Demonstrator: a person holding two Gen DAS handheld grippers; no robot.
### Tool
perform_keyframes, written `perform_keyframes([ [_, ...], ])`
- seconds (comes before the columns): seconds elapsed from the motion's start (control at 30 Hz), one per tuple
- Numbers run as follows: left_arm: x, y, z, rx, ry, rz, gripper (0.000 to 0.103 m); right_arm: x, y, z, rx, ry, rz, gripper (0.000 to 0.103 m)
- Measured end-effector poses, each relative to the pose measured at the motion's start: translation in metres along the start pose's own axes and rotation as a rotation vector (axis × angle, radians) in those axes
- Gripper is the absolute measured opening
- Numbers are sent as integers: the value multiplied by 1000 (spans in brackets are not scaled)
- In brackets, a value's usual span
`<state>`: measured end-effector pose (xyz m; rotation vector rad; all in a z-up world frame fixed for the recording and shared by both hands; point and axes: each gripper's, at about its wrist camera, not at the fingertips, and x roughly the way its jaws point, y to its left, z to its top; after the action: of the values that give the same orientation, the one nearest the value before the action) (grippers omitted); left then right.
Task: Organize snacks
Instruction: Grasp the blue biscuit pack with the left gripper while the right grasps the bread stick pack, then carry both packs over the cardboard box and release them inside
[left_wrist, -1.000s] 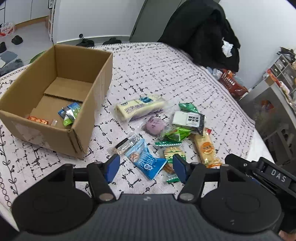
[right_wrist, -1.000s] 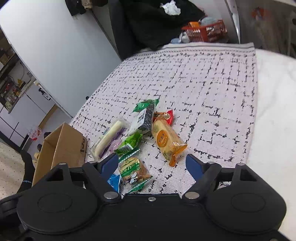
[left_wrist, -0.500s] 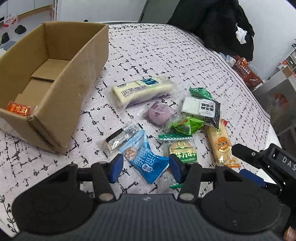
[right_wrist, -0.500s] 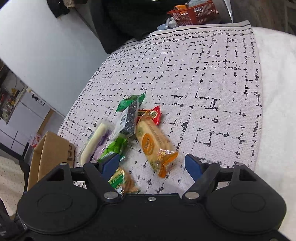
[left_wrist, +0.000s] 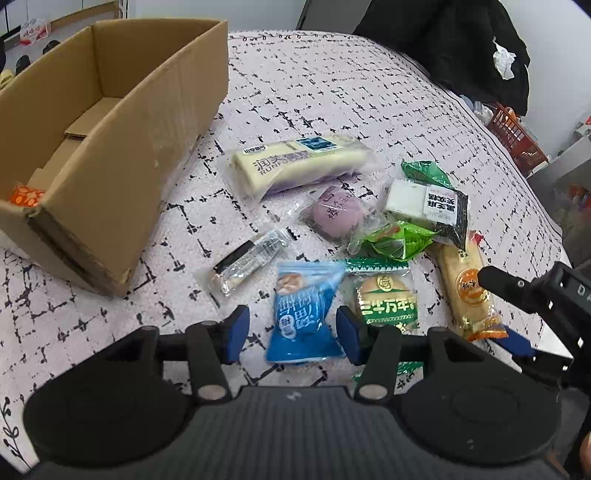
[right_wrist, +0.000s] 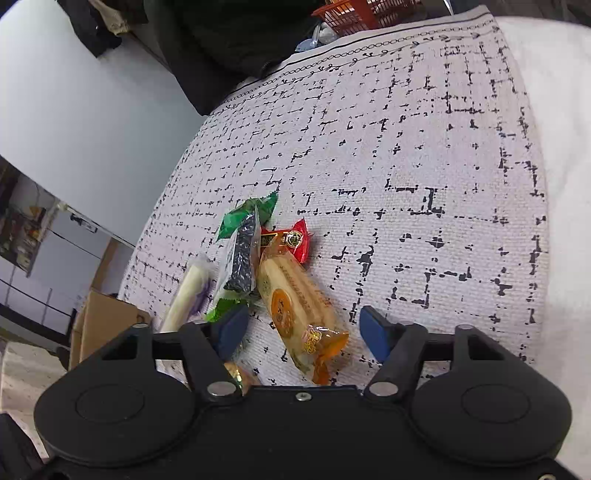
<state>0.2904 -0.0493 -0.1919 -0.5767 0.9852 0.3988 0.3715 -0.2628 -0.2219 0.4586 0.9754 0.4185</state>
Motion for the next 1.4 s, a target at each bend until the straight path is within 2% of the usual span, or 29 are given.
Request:
perform_keyframes([
  [0.07, 0, 2, 0, -5, -1, -5, 51, 2, 0, -1, 7, 14, 22, 52],
  [0.13, 1, 2, 1, 2, -4, -8, 50, 3, 1, -3, 8, 29, 37, 49],
  [0.27, 4, 1, 2, 2, -14, -13, 50, 4, 2, -4, 2, 40, 29, 49],
  [0.3, 5, 1, 2, 1, -16, -15, 47, 6, 2, -3, 4, 41, 25, 50],
  [0.33, 5, 0, 1, 5, -14, -23, 37, 8, 2, -2, 1, 42, 23, 50],
  [0.43, 7, -2, 1, 18, -2, -19, 27, 15, 7, 0, -38, 41, 7, 50],
  [0.53, 6, 1, 2, 11, 6, -36, 26, 18, 10, -1, -67, 47, -1, 50],
  [0.6, 4, 3, 1, 12, 4, -37, 26, 19, 8, -2, -67, 50, 6, 47],
  [0.63, 2, 3, 1, 17, 2, -34, 26, 19, 7, -2, -64, 54, 8, 32],
  [0.67, 0, 3, 0, 22, -2, -37, 26, 20, 6, -2, -60, 66, 7, 30],
  [0.83, -13, 1, 0, 56, -12, -57, 26, 12, 11, -5, -80, 60, -10, 28],
  [0.97, -28, 1, 2, 76, -35, -86, 26, -5, 17, -5, -83, 19, -17, 23],
  [1.4, -71, 12, 15, 74, -91, -166, 26, -50, 60, -18, -150, -73, -47, 22],
])
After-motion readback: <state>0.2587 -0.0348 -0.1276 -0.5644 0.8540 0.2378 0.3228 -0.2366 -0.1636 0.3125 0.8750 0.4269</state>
